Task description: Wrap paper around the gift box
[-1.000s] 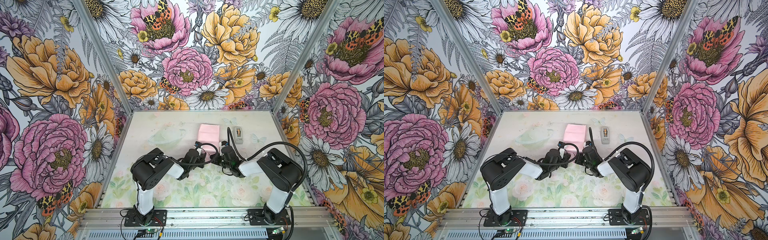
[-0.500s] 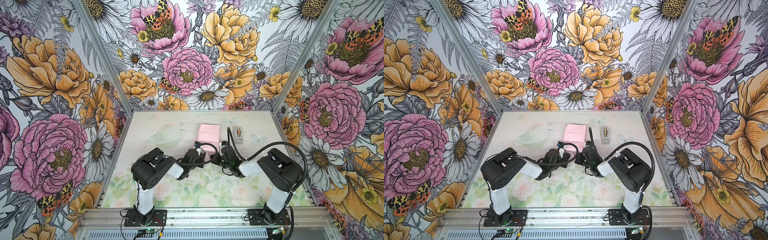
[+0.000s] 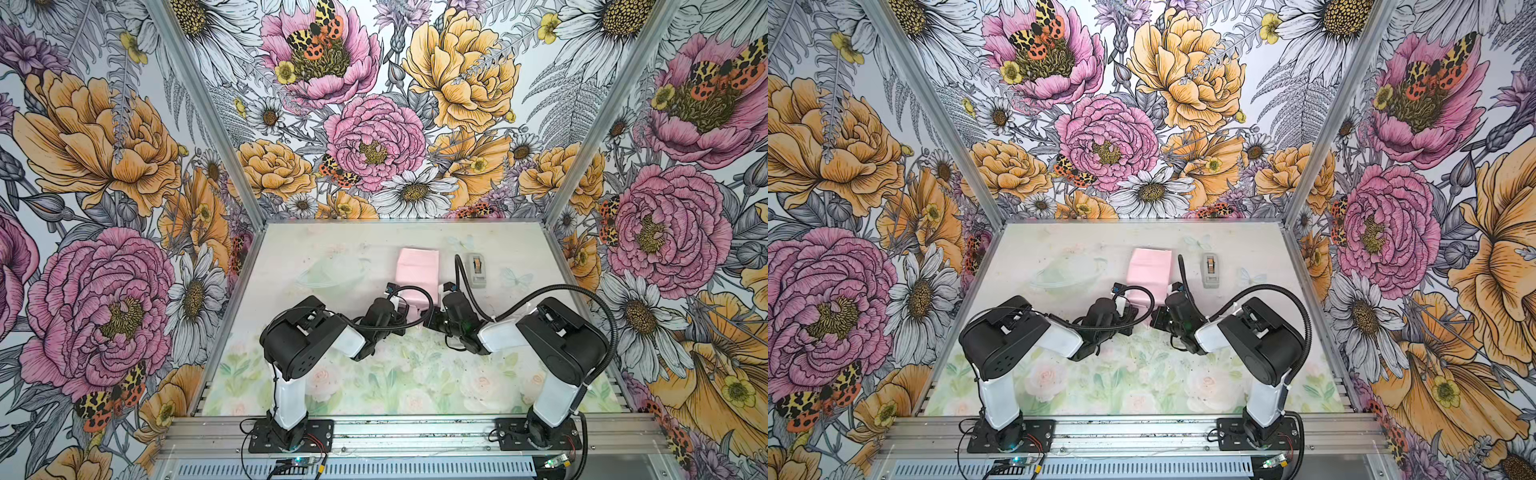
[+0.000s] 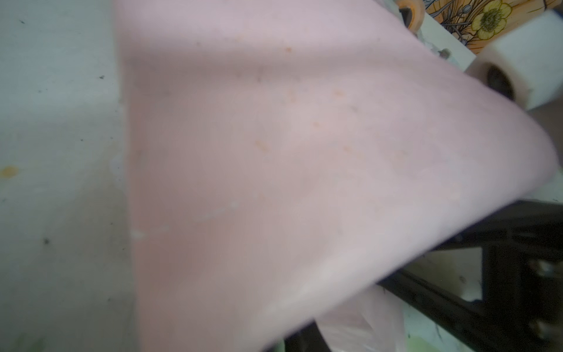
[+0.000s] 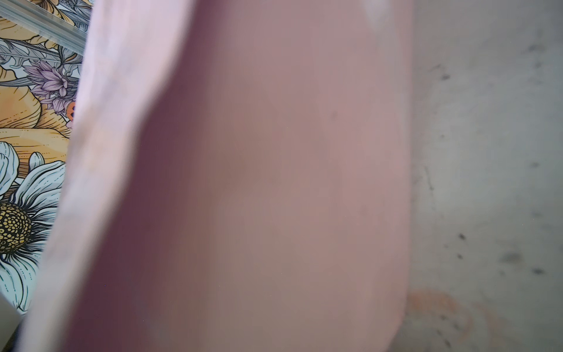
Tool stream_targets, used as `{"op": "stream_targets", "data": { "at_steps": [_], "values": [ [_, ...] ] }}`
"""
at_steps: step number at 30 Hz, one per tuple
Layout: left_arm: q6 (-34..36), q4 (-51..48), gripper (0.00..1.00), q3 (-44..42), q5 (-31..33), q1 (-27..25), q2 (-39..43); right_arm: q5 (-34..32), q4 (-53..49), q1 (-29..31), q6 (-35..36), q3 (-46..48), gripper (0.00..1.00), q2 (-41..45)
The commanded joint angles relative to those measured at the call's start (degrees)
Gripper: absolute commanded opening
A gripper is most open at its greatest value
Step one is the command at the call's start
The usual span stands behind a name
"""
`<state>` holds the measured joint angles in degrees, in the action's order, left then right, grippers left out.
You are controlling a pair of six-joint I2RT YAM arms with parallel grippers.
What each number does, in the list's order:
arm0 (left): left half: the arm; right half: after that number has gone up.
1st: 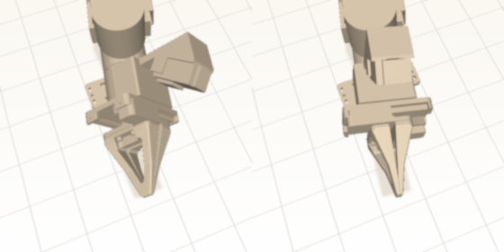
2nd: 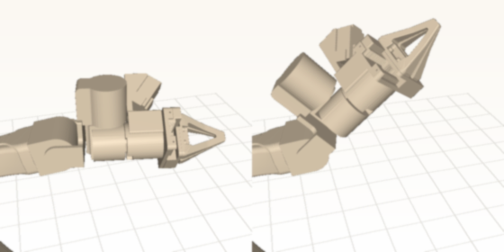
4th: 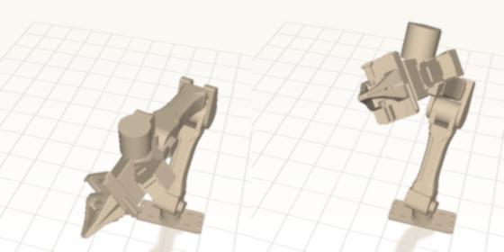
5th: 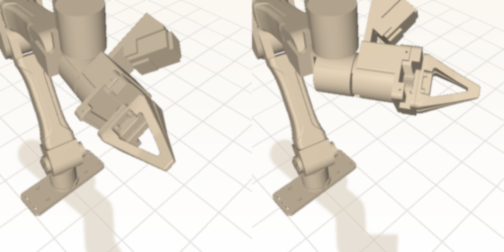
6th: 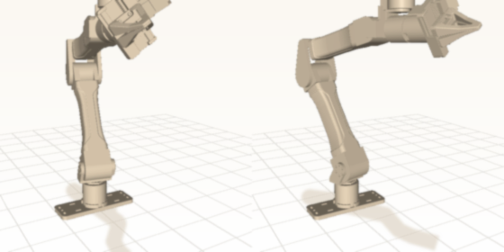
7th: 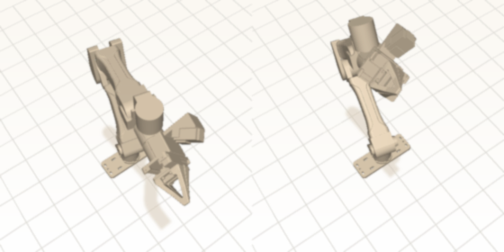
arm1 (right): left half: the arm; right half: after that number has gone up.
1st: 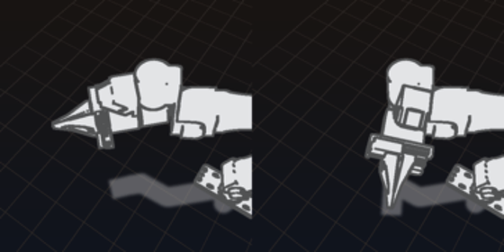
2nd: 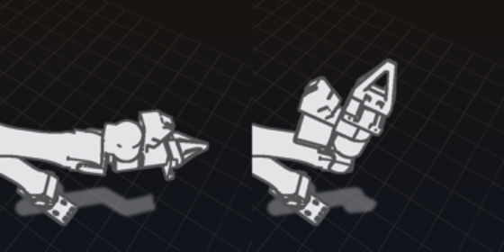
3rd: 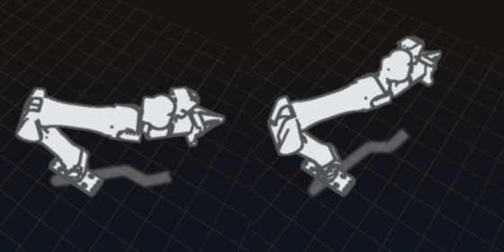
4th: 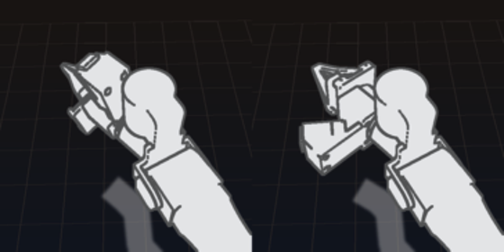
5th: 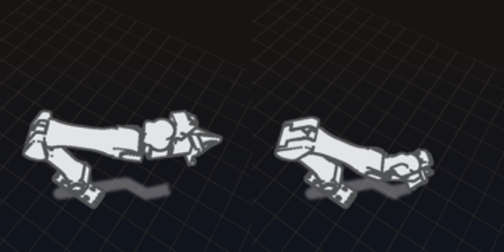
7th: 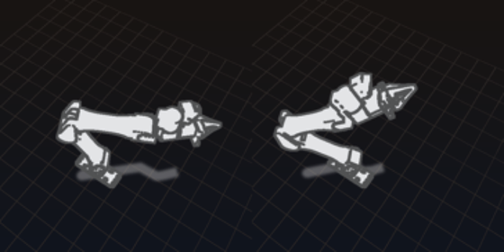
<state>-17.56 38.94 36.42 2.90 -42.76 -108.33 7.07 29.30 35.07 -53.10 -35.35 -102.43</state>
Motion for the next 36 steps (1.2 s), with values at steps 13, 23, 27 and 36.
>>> {"op": "stream_targets", "data": {
  "at_steps": [13,23,27,36],
  "values": [
    [0.08,-0.27,0.14,-3.24,-6.96,-2.66,-1.44,-1.47,-2.40,0.42,-0.60,-1.12,0.00,0.79],
    [0.13,-2.40,0.12,-4.67,-10.39,-3.31,-0.35,-1.48,-2.32,0.44,-0.83,-1.03,0.00,0.74],
    [0.62,-4.24,0.11,-4.75,-12.13,-3.73,0.30,-1.53,-2.32,0.44,-0.86,-0.96,0.00,0.74],
    [1.52,-8.85,0.10,-5.55,-14.65,-4.65,2.41,-1.53,-2.32,0.53,-0.88,-0.88,0.00,0.83]
  ]
}}
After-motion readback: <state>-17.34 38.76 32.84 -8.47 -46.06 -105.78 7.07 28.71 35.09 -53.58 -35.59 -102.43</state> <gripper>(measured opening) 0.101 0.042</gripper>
